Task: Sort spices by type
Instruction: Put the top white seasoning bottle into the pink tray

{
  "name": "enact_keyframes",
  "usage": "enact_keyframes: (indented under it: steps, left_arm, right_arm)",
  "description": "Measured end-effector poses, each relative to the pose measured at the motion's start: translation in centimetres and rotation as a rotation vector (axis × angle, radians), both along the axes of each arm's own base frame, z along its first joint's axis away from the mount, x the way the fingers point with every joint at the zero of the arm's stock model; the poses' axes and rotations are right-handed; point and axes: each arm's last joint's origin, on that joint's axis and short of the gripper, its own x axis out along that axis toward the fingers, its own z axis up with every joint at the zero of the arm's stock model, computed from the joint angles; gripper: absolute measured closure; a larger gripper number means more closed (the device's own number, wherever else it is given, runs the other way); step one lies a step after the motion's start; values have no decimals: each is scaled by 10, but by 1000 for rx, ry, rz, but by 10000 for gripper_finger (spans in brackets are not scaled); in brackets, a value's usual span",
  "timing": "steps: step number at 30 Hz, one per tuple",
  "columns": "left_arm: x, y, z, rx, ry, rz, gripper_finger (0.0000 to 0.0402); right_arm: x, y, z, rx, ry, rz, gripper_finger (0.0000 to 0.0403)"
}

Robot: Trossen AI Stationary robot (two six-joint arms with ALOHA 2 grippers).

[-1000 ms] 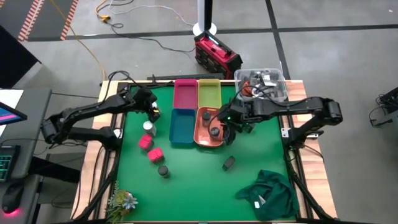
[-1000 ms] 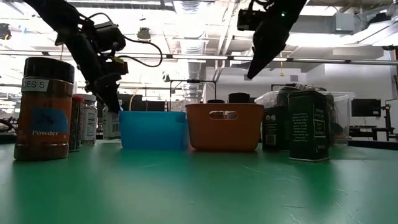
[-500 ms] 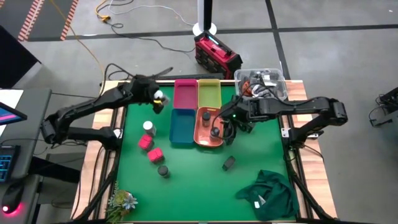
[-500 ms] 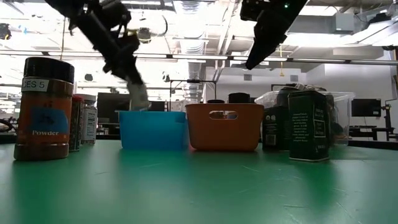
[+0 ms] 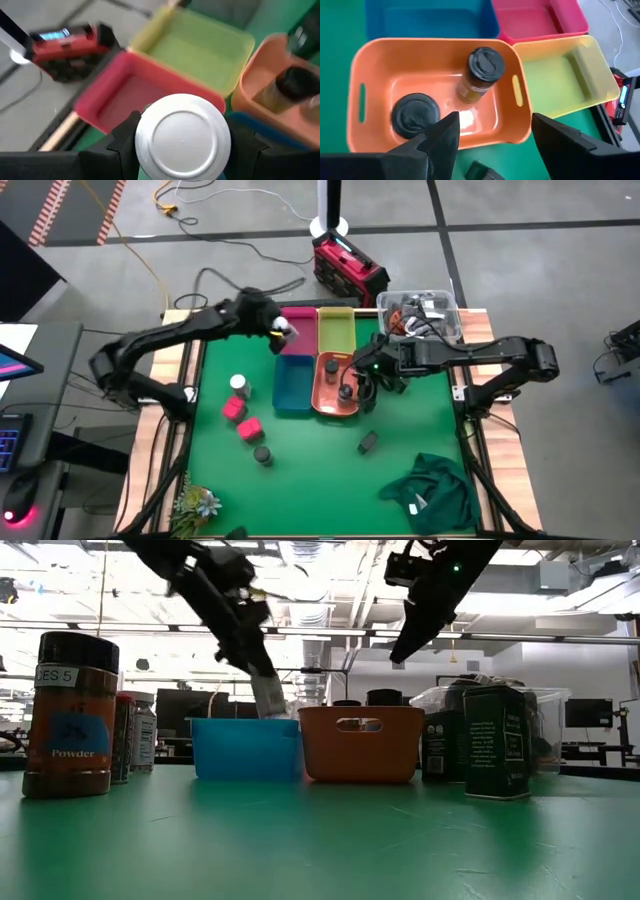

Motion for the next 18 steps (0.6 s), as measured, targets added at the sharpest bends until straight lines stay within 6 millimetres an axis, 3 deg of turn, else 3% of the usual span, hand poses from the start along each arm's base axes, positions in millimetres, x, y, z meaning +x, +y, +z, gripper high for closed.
enact_keyframes:
  steps: [9,18]
  left_arm:
    - [46,40,-19,-37,181,-50,198]
    - [60,53,-37,-166,279,-128,196]
  right_arm:
    - [-1,-5,9,4,-74,-31,127]
    - [1,5,8,9,-75,2,127]
